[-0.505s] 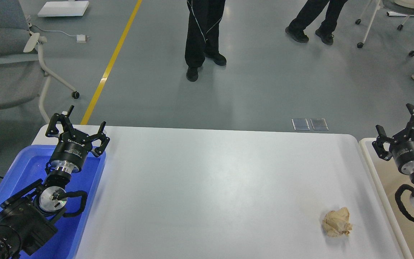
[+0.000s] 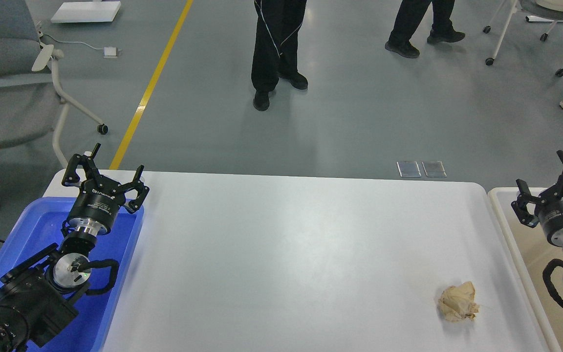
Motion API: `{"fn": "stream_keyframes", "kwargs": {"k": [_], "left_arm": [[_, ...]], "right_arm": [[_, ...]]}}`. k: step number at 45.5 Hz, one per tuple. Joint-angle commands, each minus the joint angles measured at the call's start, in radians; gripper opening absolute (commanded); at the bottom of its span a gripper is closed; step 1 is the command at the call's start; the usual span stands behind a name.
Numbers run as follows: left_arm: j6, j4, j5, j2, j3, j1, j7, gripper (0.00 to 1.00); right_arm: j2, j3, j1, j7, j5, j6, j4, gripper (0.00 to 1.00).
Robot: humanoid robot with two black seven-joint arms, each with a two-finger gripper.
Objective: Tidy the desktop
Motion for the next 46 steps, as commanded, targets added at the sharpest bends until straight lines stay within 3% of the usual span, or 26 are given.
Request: {"fn": "stream_keyframes", "kwargs": {"k": [1,46], "left_arm": [[0.0,0.0,0.0,-0.001,0.0,0.0,0.0,1.0],[0.0,0.0,0.0,-0.001,0.0,0.0,0.0,1.0]], "right_arm": [[-0.011,0.0,-0.004,0.002,0.001,0.0,0.004,1.0],[-0.006,-0.004,0.019,0.0,-0.001,-0.009,0.001,1.0]]}}
